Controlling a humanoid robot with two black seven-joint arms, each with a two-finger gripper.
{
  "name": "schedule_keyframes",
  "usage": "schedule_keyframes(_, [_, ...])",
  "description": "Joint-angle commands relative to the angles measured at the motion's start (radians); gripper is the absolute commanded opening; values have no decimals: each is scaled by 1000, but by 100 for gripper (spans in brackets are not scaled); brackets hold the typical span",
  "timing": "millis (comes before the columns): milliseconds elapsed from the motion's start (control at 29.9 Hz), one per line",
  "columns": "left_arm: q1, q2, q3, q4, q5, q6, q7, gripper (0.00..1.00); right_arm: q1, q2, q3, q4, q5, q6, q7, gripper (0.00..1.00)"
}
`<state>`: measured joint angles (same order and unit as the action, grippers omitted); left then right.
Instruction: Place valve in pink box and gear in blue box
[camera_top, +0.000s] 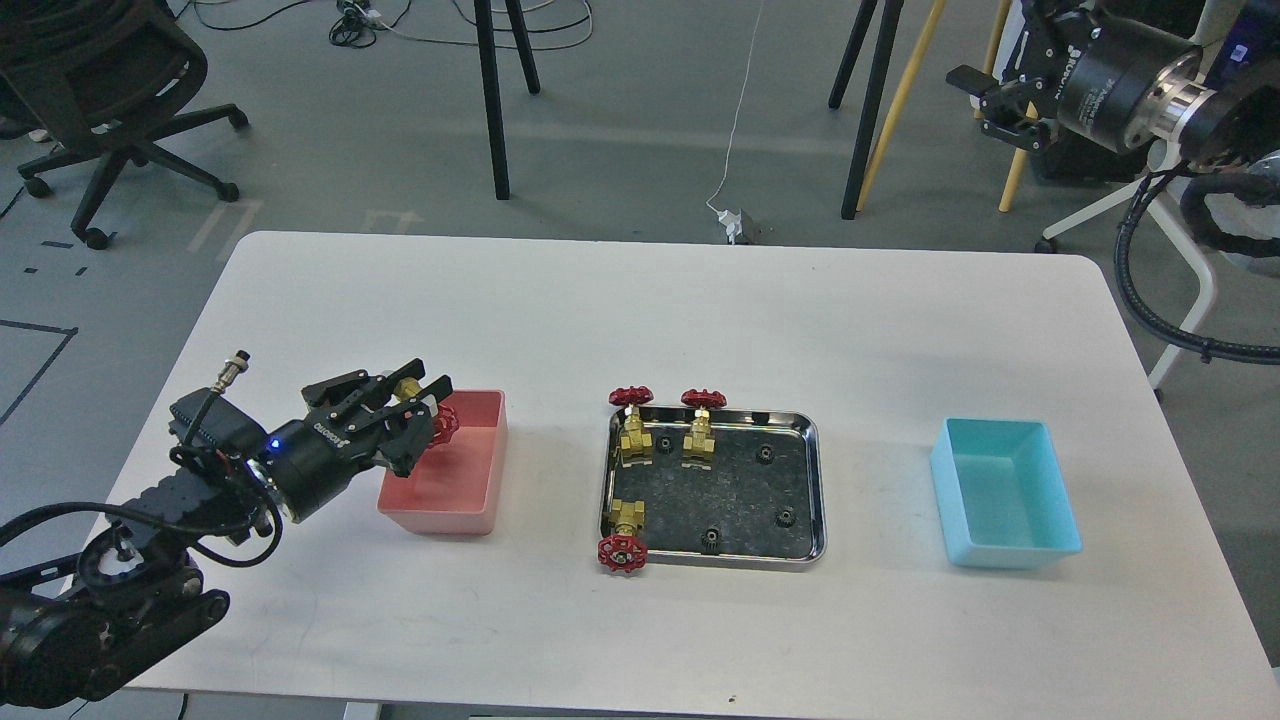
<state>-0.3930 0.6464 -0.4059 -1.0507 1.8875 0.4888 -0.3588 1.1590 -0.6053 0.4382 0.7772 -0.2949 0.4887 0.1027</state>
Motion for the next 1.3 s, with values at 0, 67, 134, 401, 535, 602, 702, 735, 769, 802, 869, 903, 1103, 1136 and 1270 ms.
schedule_keyframes(0, [32, -8, -5, 3, 1, 0, 0, 32, 8, 12, -1, -1, -16, 0, 0, 100])
schedule_keyframes(67, [36, -14, -5, 4, -1, 0, 0, 35, 10, 13, -1, -1, -30, 0, 0, 100])
schedule_keyframes(134, [36, -25, -8, 4, -2, 0, 1, 44, 10, 13, -1, -1, -35, 0, -1, 100])
schedule_keyframes(401, [36, -50, -47, 5, -16, 0, 1, 84, 5, 9, -3, 2, -36, 0, -3, 100])
schedule_keyframes(535, [26, -39, -111, -15, -112, -12, 12, 99, 5, 9, -19, 13, -36, 0, -1, 100])
schedule_keyframes(602, [-1, -28, -154, -34, -201, -38, 18, 99, 11, -1, -51, 20, -40, 0, 3, 100])
schedule_keyframes(702, [-137, 21, -200, -43, -409, -169, 14, 99, 11, -2, -85, 40, -76, 0, 8, 100])
schedule_keyframes(735, [-188, 33, -217, -43, -503, -232, 12, 99, 11, -4, -88, 60, -107, 0, 8, 100])
schedule_keyframes(769, [-229, 42, -237, -43, -593, -284, 12, 99, 11, -7, -95, 82, -142, 0, 9, 100])
schedule_keyframes(802, [-275, 53, -261, -37, -701, -344, 15, 99, 11, -14, -101, 114, -191, 0, 9, 100])
schedule_keyframes(869, [-357, 76, -304, -29, -893, -456, 23, 99, 11, -48, -128, 186, -304, 0, 17, 100])
schedule_keyframes(903, [-397, 88, -319, -25, -975, -498, 26, 99, 11, -60, -150, 221, -358, 0, 25, 100])
schedule_keyframes(1103, [-628, 136, -347, 66, -1418, -567, 129, 99, 57, -90, -378, 470, -712, 0, 92, 100])
schedule_keyframes(1136, [-654, 139, -344, 87, -1447, -567, 130, 99, 71, -90, -424, 497, -765, 0, 106, 100])
schedule_keyframes(1270, [-718, 142, -343, 146, -1467, -567, 130, 99, 136, -87, -584, 574, -920, 0, 132, 100])
